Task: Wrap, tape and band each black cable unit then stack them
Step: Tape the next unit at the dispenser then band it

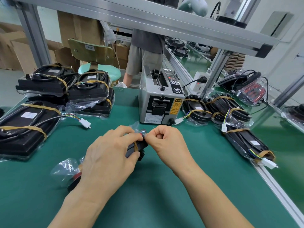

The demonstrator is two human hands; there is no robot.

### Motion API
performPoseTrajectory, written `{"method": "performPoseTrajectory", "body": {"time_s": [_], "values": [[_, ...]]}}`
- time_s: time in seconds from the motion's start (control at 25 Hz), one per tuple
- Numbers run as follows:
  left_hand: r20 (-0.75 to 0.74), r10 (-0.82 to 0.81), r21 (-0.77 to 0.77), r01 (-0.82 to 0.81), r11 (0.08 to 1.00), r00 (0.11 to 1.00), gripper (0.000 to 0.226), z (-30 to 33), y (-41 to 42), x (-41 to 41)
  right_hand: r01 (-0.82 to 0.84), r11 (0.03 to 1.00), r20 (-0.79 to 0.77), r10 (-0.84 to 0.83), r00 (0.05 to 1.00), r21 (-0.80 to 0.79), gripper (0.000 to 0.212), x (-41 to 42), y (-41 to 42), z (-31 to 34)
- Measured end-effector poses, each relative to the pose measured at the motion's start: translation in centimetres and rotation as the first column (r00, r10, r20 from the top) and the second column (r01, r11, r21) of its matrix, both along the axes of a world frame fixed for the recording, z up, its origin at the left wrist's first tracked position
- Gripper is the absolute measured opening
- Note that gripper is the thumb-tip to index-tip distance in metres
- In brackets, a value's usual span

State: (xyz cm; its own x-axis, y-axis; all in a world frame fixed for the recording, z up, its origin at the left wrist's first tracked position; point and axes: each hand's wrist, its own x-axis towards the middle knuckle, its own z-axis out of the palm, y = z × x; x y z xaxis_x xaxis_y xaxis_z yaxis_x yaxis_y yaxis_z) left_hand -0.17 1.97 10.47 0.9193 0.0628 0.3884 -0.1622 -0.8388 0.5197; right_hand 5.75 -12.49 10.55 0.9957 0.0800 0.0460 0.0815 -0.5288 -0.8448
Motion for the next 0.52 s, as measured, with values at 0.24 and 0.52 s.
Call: {"method": "performPoseTrajectory", "body": {"time_s": [0.24,0.52], "values": [[-0.009,0.037,-0.047,-0.037,0.998,0.999,0.035,-0.1,0.1,0.0,0.000,0.970,-0.025,0.007,1.000,0.243,0.020,-0.5,0.1,-1.6],[-0.027,0.054,-0.006,-0.055,0.998,0.998,0.042,-0.4,0.5,-0.1,-0.068,0.951,-0.083,0.097,0.992,0.302,0.040,0.1,-0.2,-2.3]]}}
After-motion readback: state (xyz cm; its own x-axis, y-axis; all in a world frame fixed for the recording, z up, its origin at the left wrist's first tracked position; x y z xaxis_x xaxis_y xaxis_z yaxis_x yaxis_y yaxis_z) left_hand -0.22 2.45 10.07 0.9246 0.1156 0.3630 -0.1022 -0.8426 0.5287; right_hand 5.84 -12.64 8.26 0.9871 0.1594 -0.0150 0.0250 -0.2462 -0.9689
